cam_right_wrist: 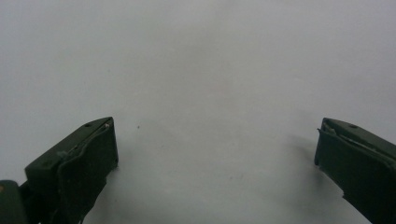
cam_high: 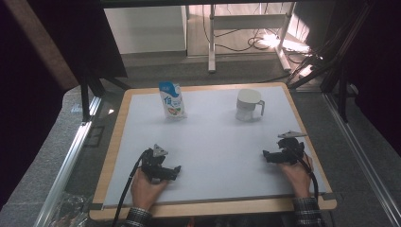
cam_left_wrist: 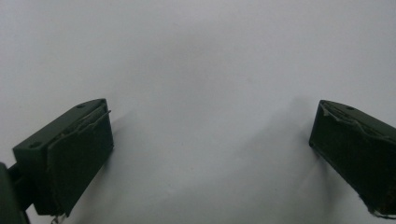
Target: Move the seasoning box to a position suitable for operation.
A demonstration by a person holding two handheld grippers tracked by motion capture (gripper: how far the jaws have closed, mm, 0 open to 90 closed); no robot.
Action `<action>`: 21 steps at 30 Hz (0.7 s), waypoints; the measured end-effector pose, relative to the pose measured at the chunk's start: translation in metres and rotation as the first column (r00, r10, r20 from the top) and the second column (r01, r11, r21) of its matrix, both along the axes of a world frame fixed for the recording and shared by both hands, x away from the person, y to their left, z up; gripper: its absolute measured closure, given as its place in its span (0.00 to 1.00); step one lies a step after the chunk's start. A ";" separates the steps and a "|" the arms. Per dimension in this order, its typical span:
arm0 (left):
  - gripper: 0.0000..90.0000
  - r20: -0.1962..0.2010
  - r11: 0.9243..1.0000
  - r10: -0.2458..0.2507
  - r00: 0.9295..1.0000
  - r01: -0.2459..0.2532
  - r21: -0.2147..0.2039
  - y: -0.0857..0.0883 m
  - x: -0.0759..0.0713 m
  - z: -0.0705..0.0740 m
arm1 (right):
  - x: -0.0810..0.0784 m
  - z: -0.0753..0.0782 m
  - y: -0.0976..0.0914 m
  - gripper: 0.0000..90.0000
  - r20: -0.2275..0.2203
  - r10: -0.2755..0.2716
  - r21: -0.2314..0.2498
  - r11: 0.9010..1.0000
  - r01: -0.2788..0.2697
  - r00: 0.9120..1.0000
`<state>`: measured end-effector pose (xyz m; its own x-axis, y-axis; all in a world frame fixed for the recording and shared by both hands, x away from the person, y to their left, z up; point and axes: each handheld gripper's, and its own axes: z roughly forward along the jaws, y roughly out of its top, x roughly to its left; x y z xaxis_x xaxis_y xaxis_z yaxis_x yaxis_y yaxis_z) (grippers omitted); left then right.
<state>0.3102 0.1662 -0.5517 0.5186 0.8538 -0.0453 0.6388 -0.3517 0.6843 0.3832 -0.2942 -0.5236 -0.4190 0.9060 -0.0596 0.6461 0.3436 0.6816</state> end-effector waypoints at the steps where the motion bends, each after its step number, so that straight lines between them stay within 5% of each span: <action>1: 0.00 0.001 1.000 0.001 1.000 -0.001 0.000 0.000 0.000 0.000 | 0.000 0.002 0.000 0.00 0.010 -0.002 0.007 1.000 0.002 1.000; 15: 0.00 0.001 1.000 0.000 1.000 0.000 0.001 0.000 0.000 0.000 | 0.009 0.027 -0.004 0.00 0.048 0.027 0.105 0.994 -0.032 0.998; 21: 0.00 0.001 1.000 0.000 1.000 0.000 0.001 0.000 0.000 0.000 | 0.014 0.034 0.001 0.00 0.059 0.044 0.108 0.993 -0.050 0.997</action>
